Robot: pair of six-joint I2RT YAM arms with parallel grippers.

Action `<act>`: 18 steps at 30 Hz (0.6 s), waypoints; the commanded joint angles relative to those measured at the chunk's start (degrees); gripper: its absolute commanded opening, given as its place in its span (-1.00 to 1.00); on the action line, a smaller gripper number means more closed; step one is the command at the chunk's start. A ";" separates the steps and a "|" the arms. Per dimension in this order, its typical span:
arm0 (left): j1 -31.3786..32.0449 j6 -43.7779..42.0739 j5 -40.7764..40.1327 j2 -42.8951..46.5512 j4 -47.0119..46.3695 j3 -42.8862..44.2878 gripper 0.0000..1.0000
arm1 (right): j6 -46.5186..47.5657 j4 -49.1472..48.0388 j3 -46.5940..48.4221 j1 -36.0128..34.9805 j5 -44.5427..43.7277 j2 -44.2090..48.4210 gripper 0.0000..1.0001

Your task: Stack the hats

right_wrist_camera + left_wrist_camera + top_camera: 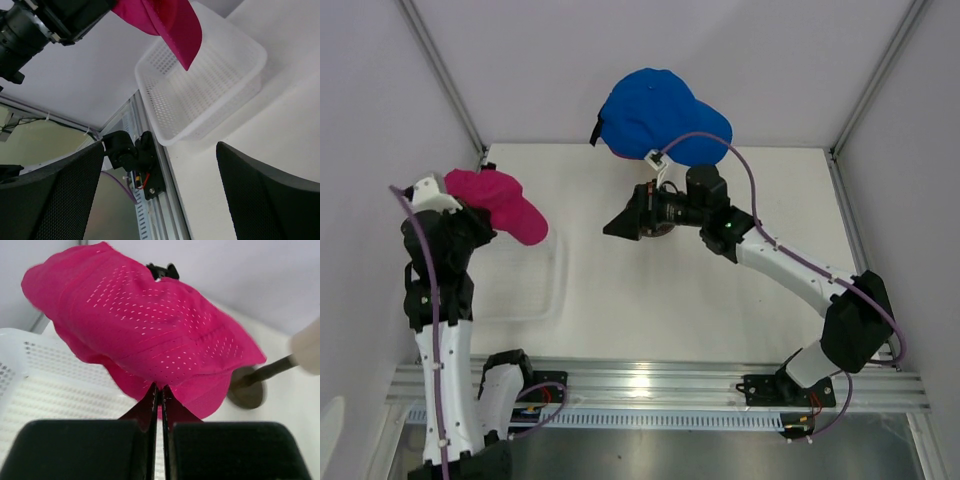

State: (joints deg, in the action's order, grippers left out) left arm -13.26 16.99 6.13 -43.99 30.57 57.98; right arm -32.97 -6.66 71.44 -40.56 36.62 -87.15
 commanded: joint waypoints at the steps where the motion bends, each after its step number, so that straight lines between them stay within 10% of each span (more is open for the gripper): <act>1: 0.86 15.94 1.60 1.63 -0.95 2.23 -0.99 | -3.06 -10.29 2.57 -2.16 1.00 -2.05 0.92; 18: 9.13 55.94 -15.98 4.70 -0.24 3.81 -0.99 | 1.42 -33.67 -5.60 -8.57 -10.86 -7.41 0.99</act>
State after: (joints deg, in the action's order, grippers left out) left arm -4.80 63.05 -4.80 -40.23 30.85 60.34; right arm -33.69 -32.38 67.88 -48.21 29.82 -93.23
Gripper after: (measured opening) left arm 0.012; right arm 0.993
